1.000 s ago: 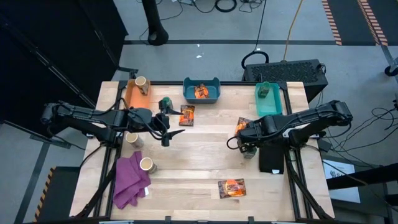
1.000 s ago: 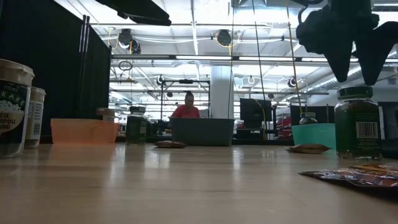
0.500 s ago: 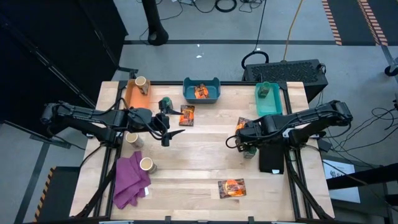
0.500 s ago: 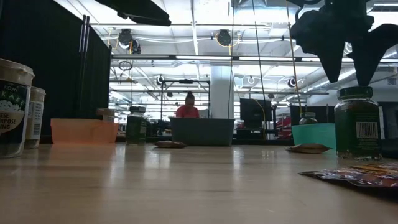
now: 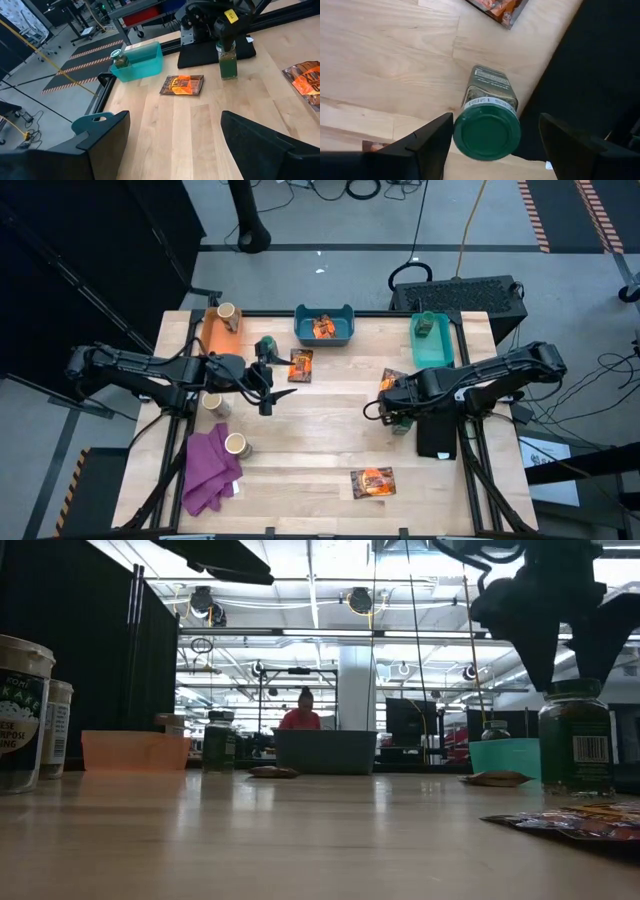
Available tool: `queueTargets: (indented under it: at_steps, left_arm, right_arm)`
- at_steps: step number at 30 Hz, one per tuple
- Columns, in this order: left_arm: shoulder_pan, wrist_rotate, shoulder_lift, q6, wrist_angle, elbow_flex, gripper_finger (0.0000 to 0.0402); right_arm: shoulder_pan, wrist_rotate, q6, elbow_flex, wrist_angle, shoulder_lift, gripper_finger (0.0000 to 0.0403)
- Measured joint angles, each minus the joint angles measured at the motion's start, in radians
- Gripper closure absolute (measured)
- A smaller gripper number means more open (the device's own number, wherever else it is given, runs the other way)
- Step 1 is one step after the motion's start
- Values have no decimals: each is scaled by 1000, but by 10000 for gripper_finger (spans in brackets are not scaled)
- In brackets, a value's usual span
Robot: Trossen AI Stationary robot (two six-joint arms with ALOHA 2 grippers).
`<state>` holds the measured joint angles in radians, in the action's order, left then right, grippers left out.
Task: Sort spices by type
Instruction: Put the right green seasoning bottle into the light blue bin
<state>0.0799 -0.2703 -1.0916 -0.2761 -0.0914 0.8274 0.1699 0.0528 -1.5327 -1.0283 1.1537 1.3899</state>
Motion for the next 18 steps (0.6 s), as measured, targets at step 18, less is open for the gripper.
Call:
queueTargets:
  at_steps: [18]
  left_arm:
    - [0, 0, 0, 8, -5, 0, 85]
  right_arm:
    - [2, 27, -37, 68, -117, 0, 159]
